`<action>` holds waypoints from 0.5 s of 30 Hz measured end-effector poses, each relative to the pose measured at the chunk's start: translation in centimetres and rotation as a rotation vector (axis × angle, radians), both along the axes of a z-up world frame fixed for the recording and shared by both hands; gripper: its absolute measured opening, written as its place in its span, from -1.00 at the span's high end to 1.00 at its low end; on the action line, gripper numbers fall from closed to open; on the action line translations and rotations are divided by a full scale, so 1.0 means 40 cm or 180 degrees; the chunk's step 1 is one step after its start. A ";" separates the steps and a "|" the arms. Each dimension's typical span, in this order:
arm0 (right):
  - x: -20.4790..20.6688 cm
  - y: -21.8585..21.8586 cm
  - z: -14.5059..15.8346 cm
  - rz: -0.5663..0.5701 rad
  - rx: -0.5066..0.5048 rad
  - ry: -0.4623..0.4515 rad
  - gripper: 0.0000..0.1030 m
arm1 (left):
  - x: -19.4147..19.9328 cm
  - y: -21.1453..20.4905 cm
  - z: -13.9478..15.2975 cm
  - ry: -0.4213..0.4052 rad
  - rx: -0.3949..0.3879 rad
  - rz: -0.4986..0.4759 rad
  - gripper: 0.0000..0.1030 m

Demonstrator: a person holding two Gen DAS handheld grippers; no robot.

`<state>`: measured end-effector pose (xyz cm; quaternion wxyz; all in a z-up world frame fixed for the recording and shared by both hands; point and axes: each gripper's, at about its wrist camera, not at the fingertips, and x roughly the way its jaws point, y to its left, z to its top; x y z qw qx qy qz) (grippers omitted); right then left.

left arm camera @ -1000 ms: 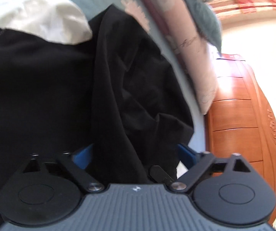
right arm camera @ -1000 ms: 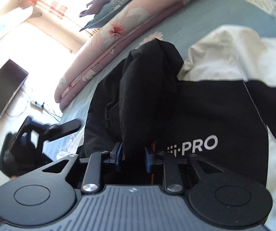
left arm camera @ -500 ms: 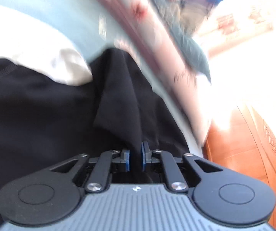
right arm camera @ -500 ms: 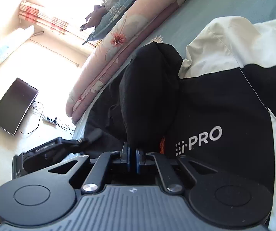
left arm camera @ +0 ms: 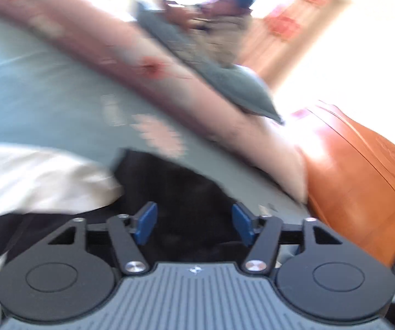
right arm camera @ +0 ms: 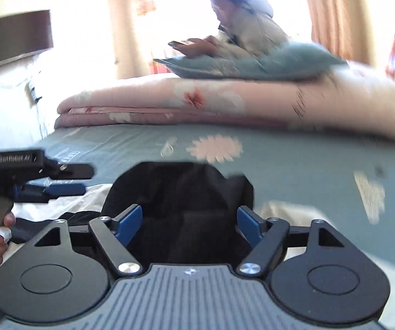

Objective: Fold clothes
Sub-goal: 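Open both grippers and release the hood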

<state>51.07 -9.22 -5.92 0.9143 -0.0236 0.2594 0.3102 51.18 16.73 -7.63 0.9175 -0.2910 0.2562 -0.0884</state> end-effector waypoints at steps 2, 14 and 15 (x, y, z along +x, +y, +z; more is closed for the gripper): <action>0.051 0.031 -0.047 0.0048 -0.0149 0.0190 -0.42 | 0.046 -0.035 -0.045 0.0229 0.0241 -0.0038 -0.23; 0.081 0.030 -0.163 -0.0066 -0.0628 0.0533 -0.31 | 0.051 -0.065 -0.126 0.0617 0.1203 -0.0203 -0.20; 0.067 0.021 -0.142 -0.0076 -0.0627 0.0514 -0.34 | 0.037 -0.073 -0.108 0.0605 0.1267 -0.0215 -0.28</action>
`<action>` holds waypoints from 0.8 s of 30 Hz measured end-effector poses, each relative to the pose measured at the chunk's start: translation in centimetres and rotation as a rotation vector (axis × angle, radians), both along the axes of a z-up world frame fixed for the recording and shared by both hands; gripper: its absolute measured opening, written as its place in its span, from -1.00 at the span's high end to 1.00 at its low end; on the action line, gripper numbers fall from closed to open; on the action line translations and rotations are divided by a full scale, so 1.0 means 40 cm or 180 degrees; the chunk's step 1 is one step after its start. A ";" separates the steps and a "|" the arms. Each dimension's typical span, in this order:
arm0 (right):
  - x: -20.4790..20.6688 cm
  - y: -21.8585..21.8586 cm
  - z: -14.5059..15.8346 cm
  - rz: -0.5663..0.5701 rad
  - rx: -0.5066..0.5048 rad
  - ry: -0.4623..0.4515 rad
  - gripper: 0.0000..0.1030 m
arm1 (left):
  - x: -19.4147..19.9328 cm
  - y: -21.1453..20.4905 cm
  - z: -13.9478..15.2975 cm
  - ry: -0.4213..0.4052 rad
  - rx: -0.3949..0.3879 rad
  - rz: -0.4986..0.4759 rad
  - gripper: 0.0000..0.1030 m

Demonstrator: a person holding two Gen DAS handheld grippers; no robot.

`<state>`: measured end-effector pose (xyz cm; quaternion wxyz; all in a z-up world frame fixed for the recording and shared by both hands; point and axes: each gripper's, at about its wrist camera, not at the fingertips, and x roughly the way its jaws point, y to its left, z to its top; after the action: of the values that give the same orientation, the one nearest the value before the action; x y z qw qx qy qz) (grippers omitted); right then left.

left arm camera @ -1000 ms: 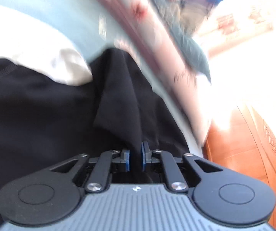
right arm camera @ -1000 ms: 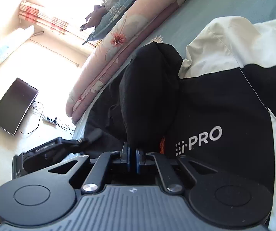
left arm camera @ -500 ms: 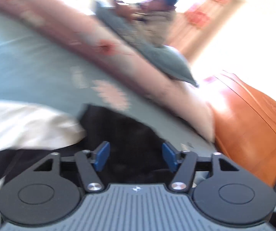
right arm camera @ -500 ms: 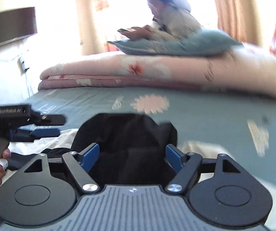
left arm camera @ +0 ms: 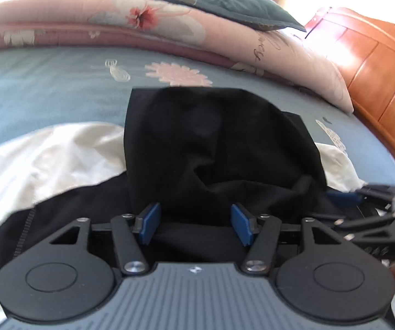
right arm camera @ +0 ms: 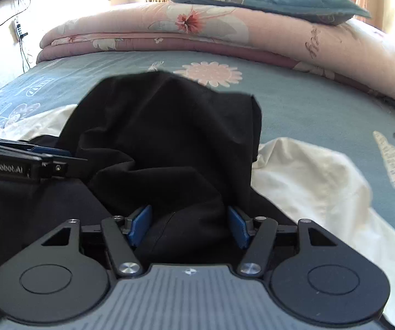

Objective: Fold clothes
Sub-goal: 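Open both grippers and release the hood, then move both open grippers back over the jacket front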

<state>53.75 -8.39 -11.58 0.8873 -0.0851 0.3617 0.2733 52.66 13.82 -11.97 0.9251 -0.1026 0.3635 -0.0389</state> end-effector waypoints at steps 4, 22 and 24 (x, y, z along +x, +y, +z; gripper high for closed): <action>-0.080 -0.060 0.102 -0.0038 0.0036 -0.0107 -0.44 | -0.073 -0.036 0.077 -0.0076 0.0277 -0.0158 -0.33; -0.674 -0.304 0.105 -0.0082 -0.0221 0.0215 -0.67 | -0.631 -0.330 0.141 0.0438 0.0929 -0.0749 -0.65; -0.723 -0.298 0.053 -0.0135 -0.0197 0.0278 -0.67 | -0.698 -0.363 0.093 0.0457 0.1048 -0.0772 -0.65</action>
<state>24.81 -20.32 -9.47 0.8732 -0.0929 0.4101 0.2465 24.75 -0.72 -8.24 0.8896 0.0919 0.4396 -0.0827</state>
